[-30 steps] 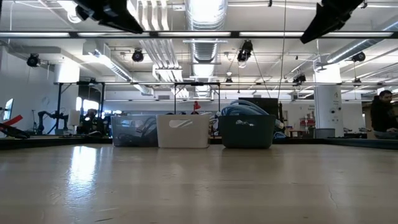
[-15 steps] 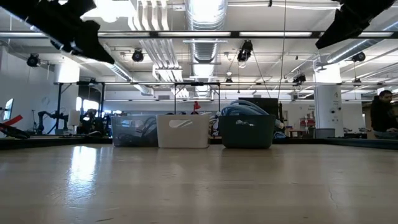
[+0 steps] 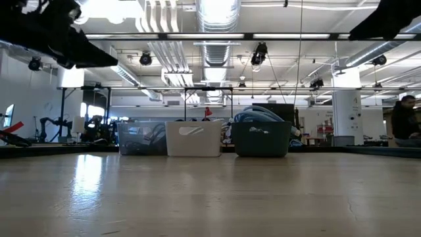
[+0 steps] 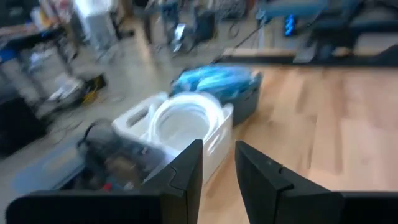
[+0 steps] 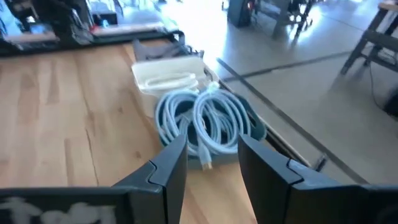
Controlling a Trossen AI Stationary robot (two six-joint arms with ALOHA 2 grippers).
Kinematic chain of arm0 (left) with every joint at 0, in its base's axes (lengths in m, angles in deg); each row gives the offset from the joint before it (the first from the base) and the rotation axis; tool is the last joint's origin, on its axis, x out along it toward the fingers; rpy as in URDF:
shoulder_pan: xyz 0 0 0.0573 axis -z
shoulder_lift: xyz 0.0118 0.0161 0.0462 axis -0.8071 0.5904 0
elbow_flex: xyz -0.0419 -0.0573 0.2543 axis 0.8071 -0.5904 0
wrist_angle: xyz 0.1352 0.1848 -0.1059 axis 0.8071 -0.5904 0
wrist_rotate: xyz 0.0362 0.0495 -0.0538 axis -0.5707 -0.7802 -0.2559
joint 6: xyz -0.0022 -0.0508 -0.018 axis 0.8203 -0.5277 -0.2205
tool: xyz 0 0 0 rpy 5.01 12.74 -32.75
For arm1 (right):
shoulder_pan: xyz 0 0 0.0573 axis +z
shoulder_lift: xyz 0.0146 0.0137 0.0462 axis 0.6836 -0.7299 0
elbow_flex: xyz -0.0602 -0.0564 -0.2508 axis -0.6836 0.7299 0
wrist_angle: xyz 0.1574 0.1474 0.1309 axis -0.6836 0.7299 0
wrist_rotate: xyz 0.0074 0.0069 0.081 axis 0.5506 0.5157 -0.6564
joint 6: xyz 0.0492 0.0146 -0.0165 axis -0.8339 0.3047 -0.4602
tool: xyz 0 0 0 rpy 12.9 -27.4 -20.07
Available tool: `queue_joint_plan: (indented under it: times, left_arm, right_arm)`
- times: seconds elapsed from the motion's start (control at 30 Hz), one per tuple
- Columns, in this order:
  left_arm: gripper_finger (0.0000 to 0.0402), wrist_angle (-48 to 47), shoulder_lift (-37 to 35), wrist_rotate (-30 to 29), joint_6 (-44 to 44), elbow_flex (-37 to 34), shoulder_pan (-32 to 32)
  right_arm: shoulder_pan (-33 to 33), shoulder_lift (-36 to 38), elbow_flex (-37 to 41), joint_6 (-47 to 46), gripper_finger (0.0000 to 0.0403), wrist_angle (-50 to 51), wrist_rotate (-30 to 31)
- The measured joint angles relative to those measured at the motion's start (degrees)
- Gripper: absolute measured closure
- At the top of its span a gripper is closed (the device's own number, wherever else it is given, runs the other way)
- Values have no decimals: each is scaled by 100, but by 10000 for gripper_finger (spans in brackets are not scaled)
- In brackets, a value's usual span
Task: Pick & Place USB Port
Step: Return to Home Position
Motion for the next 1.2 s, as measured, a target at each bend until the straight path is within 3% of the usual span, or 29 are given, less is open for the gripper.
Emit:
queue_joint_plan:
  times: [0.23,0.43,0.77,1.07,1.2]
  left_arm:
    - [305,1323,-875,466,1240,-653,-2]
    - [305,1821,-1529,583,1477,-1162,-4]
    - [305,1610,-2263,667,1761,-1439,-4]
    - [305,1617,-2404,798,1860,-1444,-3]
    - [305,1623,-2404,801,1855,-1444,-4]
  right_arm:
    - [0,399,31,190,255,-87,-323]
    - [0,451,31,207,253,-114,-351]
    - [0,145,46,308,267,-1095,-354]
    - [0,-235,337,-667,275,-1568,-353]
    - [0,-233,802,-404,274,-2540,-436]
